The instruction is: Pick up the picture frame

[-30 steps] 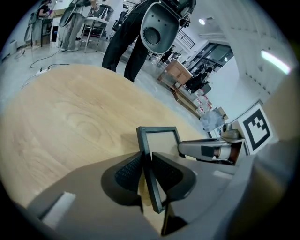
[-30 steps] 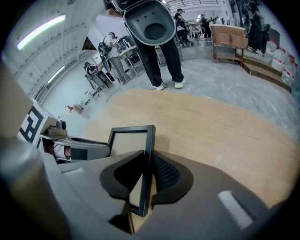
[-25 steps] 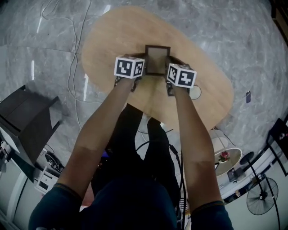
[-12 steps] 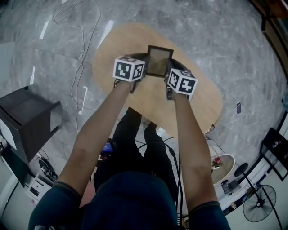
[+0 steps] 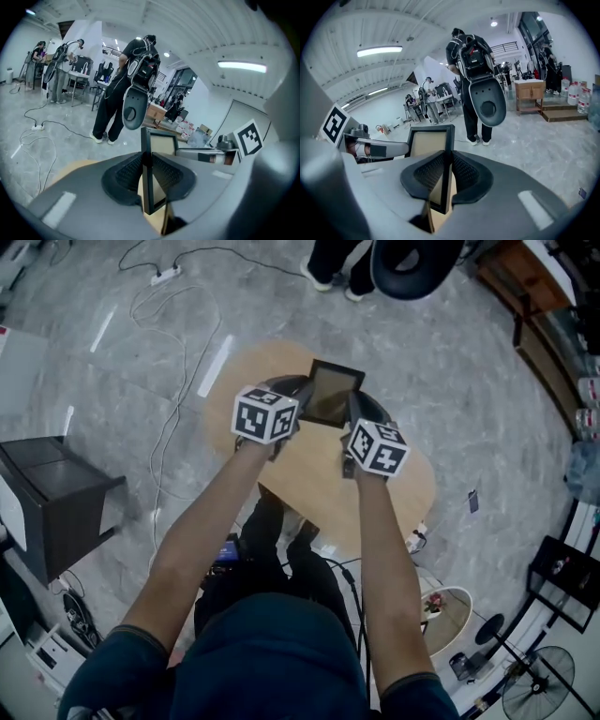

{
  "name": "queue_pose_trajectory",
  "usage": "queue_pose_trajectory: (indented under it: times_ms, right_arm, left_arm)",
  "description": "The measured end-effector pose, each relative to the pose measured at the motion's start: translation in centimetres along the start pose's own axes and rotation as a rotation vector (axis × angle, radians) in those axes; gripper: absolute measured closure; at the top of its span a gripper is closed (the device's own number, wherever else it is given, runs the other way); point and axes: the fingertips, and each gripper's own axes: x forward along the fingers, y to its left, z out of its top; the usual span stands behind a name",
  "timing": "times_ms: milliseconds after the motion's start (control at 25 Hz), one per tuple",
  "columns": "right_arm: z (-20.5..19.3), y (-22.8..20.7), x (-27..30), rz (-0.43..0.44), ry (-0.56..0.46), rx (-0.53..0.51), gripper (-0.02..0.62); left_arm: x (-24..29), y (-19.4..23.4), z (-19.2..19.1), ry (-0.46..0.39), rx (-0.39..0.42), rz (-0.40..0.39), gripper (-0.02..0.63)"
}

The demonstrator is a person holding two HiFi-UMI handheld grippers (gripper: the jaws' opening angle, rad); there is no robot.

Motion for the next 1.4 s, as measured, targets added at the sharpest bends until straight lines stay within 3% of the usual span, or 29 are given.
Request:
queue_pose_trajectory:
  times_ms: [520, 840, 1160, 1400]
  right_arm:
    - [12.8, 7.1, -13.6, 0.048, -0.266, -0.115, 0.534]
    - [19.1, 10.5, -22.1, 0.062, -0.417, -0.204, 0.535]
    - [22.7, 13.4, -29.9, 0.099, -0.527, -0.269, 0.534]
    - [23.6, 15.9, -33.8, 0.114, -0.581, -0.334, 0.534]
  left_arm:
    - [-12.4, -10.0, 12.4, -0.265, 0.148, -0.069, 0.549]
    - [-19.1, -16.7, 18.1, -0.4, 0.288, -0.106, 0.549]
    - [-25.0, -22.8, 21.3, -0.509, 0.397, -0.114, 0.549]
    - [-28.6, -25.0, 21.9, -0.571, 0.451, -0.105, 0.549]
